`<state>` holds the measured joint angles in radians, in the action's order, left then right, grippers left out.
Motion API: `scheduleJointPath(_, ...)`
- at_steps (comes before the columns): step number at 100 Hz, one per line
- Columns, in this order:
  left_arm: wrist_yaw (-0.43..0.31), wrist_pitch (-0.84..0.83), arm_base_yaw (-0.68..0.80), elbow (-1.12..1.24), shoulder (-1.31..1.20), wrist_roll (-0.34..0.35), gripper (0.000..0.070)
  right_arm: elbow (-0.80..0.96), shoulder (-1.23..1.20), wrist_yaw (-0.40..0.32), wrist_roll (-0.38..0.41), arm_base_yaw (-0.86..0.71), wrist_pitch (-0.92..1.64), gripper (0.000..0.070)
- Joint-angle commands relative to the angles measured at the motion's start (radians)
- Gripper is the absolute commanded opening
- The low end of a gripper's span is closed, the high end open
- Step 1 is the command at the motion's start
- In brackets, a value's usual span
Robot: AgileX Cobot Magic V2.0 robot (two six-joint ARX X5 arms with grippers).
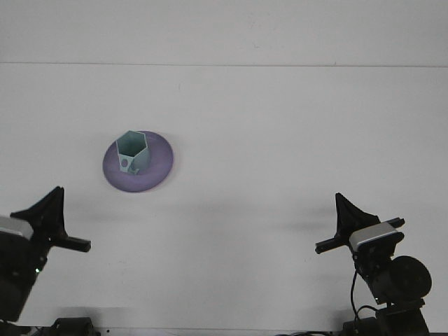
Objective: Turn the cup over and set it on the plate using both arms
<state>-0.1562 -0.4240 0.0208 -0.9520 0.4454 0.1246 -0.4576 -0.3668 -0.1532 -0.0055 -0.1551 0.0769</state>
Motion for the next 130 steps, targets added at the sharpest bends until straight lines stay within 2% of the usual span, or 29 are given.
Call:
scheduleJointPath(1,0.005,0.098,0.0,0.199,-0.101,-0.03,0.0013,0.02,0.023,0.021,0.009,0.0,-0.016,0.0)
scheduleJointPath(9,0.034,0.182,0.0,0.345,-0.217,-0.045,0.0012,0.03,0.048,0.053,0.01,0.0,0.011,0.0)
scheduleJointPath(17,0.053,0.216,0.0,0.431,-0.29,-0.072,0.0012,0.029,0.061,0.056,0.012,0.0,0.042,0.0)
scheduleJointPath(30,0.053,0.206,-0.001,0.455,-0.327,-0.177,0.0015,0.029,0.07,0.079,0.005,0.001,0.066,0.0)
scheduleJointPath(35,0.053,0.207,0.0,0.455,-0.33,-0.192,0.0015,0.029,0.071,0.078,0.005,0.002,0.062,0.0)
scheduleJointPath(83,0.053,0.214,0.0,0.455,-0.33,-0.191,0.0015,0.028,0.071,0.078,0.005,0.002,0.028,0.0)
scheduleJointPath(94,0.077,0.259,0.004,0.501,-0.338,-0.132,0.0015,0.028,0.071,0.078,0.005,0.002,0.028,0.0)
scheduleJointPath(107,0.14,0.407,0.006,0.656,-0.372,-0.11,0.0015,0.027,0.071,0.078,0.005,0.002,0.028,0.0)
scheduleJointPath(115,0.143,0.482,0.006,0.75,-0.394,-0.102,0.0015,0.027,0.071,0.078,0.005,0.002,0.028,0.0)
scheduleJointPath(130,0.152,0.519,0.006,0.86,-0.442,-0.066,0.0016,0.027,0.071,0.078,0.005,0.002,0.028,0.0)
